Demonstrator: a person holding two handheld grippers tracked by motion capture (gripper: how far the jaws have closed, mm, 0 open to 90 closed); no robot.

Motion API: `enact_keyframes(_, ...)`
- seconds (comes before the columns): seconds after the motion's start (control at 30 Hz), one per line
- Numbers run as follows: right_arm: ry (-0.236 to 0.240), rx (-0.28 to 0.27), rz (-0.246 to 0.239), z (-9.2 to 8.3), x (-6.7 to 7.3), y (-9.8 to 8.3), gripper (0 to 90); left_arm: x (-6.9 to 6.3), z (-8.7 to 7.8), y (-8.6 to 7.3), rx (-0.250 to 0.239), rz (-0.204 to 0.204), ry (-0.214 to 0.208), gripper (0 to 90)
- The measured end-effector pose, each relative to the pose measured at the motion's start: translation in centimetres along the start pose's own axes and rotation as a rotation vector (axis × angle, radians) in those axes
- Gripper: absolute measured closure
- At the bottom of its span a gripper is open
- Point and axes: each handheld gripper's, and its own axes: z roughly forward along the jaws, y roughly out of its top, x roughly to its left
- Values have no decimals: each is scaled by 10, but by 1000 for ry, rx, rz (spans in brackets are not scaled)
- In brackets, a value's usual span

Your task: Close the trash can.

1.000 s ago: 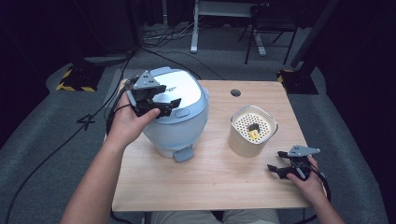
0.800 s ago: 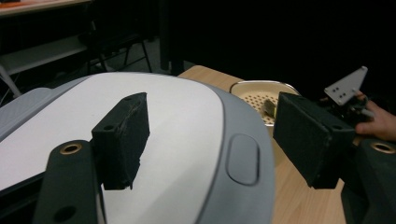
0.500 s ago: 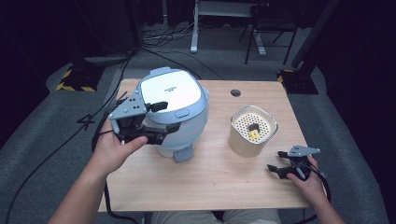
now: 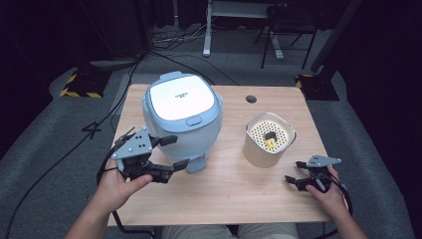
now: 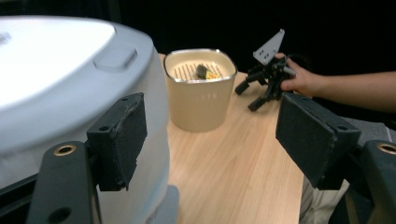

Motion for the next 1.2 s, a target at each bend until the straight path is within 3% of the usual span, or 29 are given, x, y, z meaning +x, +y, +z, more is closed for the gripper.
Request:
enact_keyframes(0.2, -1, 0, 0, 0, 0, 0, 196, 2, 10, -29, 32, -11, 20, 250)
enact_keyframes(0.4, -1, 0, 0, 0, 0, 0, 196, 7, 17, -56, 58, -15, 65, 248)
enact_keyframes(0.87, 0, 0, 1, 0, 0, 0, 196, 19, 36, -117, 136, -134, 103, 245)
enact_keyframes(1.2, -1, -1, 0, 0, 0, 0, 196, 23, 59, -148, 331, -153, 169, 240)
